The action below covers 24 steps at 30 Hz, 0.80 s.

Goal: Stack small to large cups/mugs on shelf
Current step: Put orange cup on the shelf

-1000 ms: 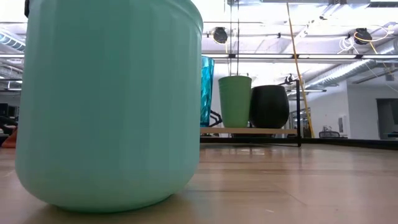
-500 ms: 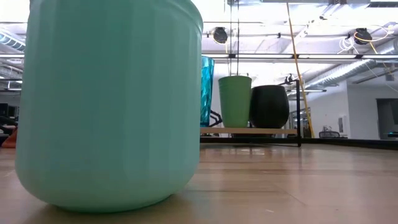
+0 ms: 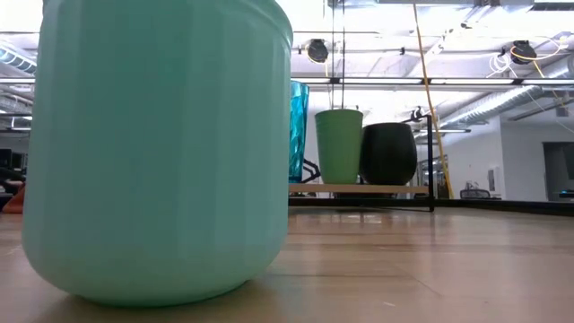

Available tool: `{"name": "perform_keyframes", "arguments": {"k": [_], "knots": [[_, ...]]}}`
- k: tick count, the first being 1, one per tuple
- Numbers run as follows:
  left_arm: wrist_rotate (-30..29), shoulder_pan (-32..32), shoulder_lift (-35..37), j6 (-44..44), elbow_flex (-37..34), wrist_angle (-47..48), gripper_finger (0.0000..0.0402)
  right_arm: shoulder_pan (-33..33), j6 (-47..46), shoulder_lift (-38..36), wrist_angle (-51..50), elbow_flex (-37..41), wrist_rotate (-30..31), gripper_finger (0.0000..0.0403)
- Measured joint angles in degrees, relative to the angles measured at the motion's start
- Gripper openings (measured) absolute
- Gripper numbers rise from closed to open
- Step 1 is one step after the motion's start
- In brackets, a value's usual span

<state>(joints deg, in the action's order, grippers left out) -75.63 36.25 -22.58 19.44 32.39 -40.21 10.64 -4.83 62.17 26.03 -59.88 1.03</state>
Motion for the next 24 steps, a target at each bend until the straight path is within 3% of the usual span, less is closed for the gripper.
{"name": "perform_keyframes", "arguments": {"k": [3, 7, 12, 17, 24], "knots": [[-2.19, 4.23, -3.36, -0.46, 6.26, 7.16, 0.0230, 0.40, 0.86, -0.31, 0.09, -0.01, -0.30, 0.0096], [-9.72, 9.23, -11.12, 2.49, 16.00, 15.28, 0.0230, 0.93, 0.22, -0.78, 0.20, -0.02, -0.27, 0.0096], [-14.12, 14.34, -18.74, 11.79, 25.30, 17.69, 0.0230, 0.89, -0.92, -1.20, 1.77, -0.02, -0.34, 0.0096], [-14.32, 20.37, -20.40, 13.22, 28.67, 17.68, 0.0230, 0.08, -1.86, -1.22, 5.03, -0.02, 0.38, 0.0096], [-14.47, 33.49, -20.51, 10.96, 28.69, 17.40, 0.0230, -0.36, -1.58, -1.22, 7.58, -0.02, 0.52, 0.0096]]}}
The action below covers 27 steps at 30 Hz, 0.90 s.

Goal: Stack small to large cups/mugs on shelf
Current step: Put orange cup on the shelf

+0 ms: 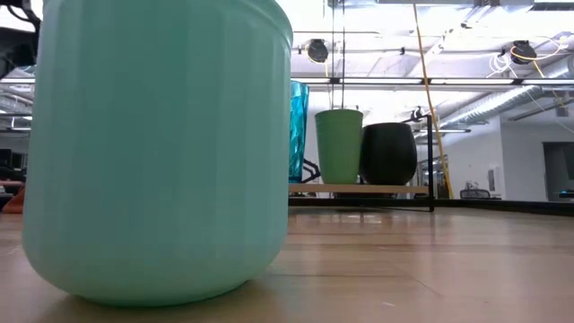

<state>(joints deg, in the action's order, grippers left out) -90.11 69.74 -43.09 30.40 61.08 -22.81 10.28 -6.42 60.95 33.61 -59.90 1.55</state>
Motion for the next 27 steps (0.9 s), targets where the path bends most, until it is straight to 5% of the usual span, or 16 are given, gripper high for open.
{"name": "perform_keyframes", "arguments": {"k": [11, 22, 27], "knots": [[0.00, 11.76, 0.00, -10.53, -0.51, 1.48, 0.0230, 0.00, 0.00, 0.52, 0.30, 0.00, 0.10, 0.0096], [0.11, 11.93, 1.11, -11.58, -1.86, 2.11, 0.0230, 0.00, 0.02, 2.83, 4.61, 0.00, 0.13, 0.0096], [5.38, 11.50, 4.65, -9.46, -1.88, 6.30, 0.0230, -0.02, 0.02, 3.20, 5.33, 0.00, 0.13, 0.0096]]}}
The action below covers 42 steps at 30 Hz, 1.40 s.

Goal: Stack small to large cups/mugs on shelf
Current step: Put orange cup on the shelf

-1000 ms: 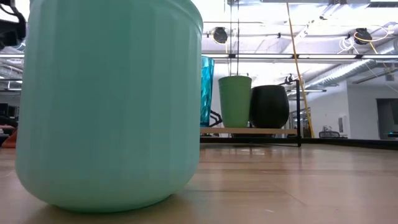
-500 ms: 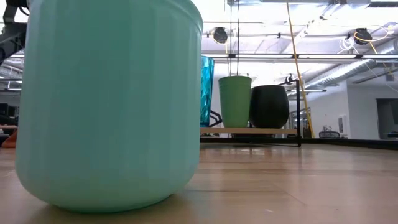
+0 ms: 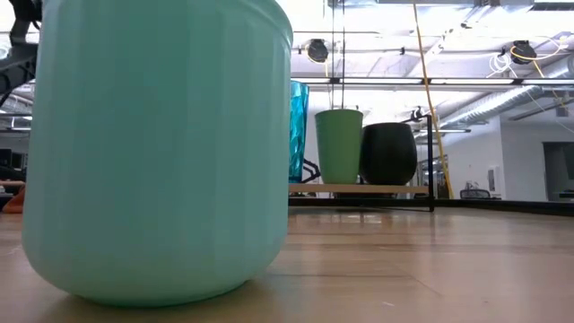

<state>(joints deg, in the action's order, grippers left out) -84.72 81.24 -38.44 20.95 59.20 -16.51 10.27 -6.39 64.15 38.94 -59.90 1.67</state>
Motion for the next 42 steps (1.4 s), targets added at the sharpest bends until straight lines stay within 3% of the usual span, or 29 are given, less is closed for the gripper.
{"name": "perform_keyframes", "arguments": {"k": [9, 17, 22, 32, 37, 42], "knots": [[3.12, -4.80, 13.13, 3.53, -0.02, 16.18, 0.0230, -1.96, -2.20, 0.07, -0.64, 0.00, 0.04, 0.0096], [-4.80, -8.58, 23.90, 17.46, 0.07, 14.98, 0.0230, -4.20, -1.97, 0.07, -0.70, 0.00, 1.95, 0.0096], [-4.99, -13.83, 27.24, 22.41, 0.26, 14.80, 0.0230, -5.54, -0.92, 0.05, -1.68, 0.00, 4.68, 0.0096], [-5.26, -38.46, 29.01, 28.10, 1.89, 16.37, 0.0230, -5.56, -1.03, 0.05, -2.53, 0.00, 4.76, 0.0096], [-5.40, -51.75, 29.03, 26.97, 2.01, 18.04, 0.0230, -5.56, -0.44, 0.05, -2.58, 0.00, 4.76, 0.0096], [-5.43, -61.19, 29.03, 24.96, 2.01, 19.59, 0.0230, -5.56, -0.40, 0.05, -2.60, 0.00, 4.76, 0.0096]]}}
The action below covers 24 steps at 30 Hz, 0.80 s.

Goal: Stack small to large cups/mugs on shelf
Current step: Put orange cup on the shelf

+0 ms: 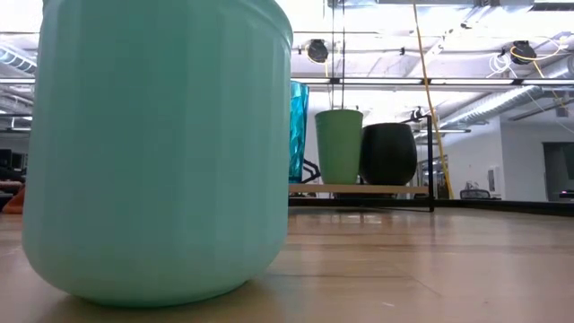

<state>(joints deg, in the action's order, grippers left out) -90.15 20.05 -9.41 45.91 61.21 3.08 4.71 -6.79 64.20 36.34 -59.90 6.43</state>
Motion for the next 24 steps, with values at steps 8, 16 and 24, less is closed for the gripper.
{"name": "perform_keyframes", "arguments": {"k": [8, 16, 24], "knots": [[7.86, -2.35, 0.00, -24.06, -0.44, 27.06, 0.0230, 0.04, 1.79, -0.02, -1.11, 0.00, -0.02, 0.0096], [44.64, 0.04, -0.81, -70.05, 1.25, 63.21, 0.0230, 0.07, 4.47, -0.02, -0.99, 0.00, -0.02, 0.0096], [74.33, -0.08, -0.63, -86.22, 1.22, 68.24, 0.0229, 0.07, 2.87, -0.02, -0.74, 0.00, -0.02, 0.0096]]}}
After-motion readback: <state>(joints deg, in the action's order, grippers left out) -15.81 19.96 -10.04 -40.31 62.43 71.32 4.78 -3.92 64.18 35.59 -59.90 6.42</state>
